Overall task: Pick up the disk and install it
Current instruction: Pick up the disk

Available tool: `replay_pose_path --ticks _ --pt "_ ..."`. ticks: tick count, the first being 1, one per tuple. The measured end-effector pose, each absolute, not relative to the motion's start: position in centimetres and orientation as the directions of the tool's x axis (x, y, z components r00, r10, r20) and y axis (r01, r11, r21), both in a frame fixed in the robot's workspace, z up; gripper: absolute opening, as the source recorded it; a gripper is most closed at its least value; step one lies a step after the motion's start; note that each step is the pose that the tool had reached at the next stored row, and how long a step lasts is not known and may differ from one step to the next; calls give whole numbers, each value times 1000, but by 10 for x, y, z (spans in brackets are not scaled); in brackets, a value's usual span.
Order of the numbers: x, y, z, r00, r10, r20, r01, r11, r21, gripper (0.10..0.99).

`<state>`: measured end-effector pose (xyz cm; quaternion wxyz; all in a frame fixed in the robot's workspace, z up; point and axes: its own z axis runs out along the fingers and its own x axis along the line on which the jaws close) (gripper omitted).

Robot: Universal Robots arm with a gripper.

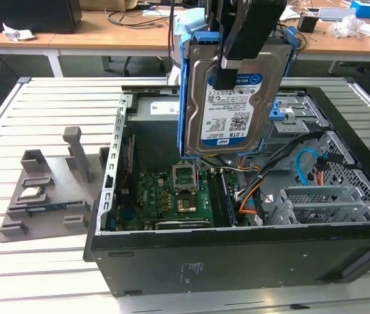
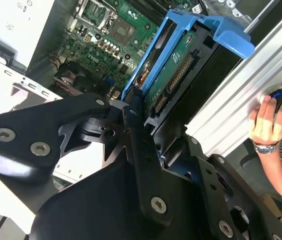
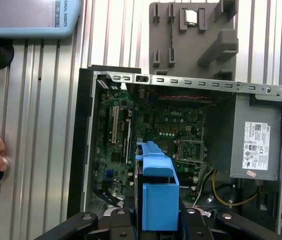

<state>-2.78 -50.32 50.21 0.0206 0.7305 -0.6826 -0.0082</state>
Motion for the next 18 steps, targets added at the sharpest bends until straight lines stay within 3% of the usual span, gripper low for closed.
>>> replay_pose_path --ticks 18 --pt "9 -503 501 68 -998 16 -997 -67 41 369"
